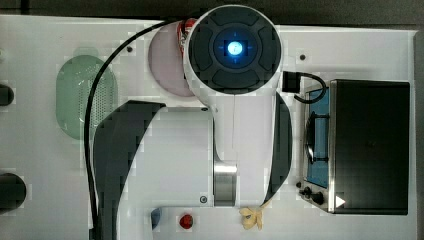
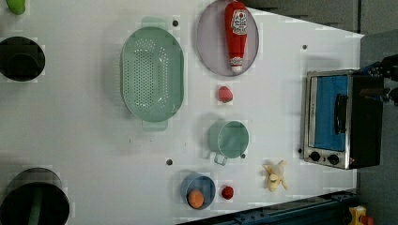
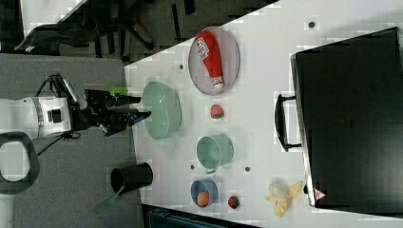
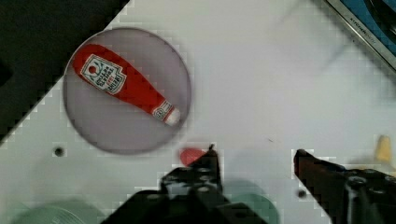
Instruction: Flap open oven.
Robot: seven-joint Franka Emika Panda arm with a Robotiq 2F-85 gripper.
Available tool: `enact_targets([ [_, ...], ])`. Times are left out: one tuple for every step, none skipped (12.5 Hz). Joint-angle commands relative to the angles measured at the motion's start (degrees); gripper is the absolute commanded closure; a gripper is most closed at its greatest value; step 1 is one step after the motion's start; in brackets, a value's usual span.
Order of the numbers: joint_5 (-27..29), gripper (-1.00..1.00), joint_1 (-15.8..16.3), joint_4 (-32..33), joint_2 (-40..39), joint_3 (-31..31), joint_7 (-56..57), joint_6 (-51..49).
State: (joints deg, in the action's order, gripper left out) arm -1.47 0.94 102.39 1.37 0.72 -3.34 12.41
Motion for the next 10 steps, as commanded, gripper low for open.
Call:
enact_targets([
  [0.0,-0.59,-1.6,7.6,16.5,2.8,4.5,-10.1],
  [0.0,-0.81,-1.6,7.6,16.5,2.8,4.5,-10.1],
  [0.0,-0.99,-1.6,7.6,16.5,2.8,4.5,-10.1],
  [0.0,-1.00,-1.6,7.6,16.5,2.8,4.5,-10.1],
  [0.0,-1.00,-1.6,7.6,16.5,2.8,4.5,-10.1],
  [0.0,-0.90,-1.6,7.6,16.5,2.8,4.5,-10.1],
  [0.0,-0.65,-1.6,7.6,16.5,2.8,4.5,-10.1],
  [0.0,-0.39,-1.6,7.6,16.5,2.8,4.5,-10.2],
  [0.0,-0.15,-1.6,7.7,16.5,2.9,4.5,-10.1],
  [0.0,0.08,-1.7,7.7,16.5,3.0,4.5,-10.1],
])
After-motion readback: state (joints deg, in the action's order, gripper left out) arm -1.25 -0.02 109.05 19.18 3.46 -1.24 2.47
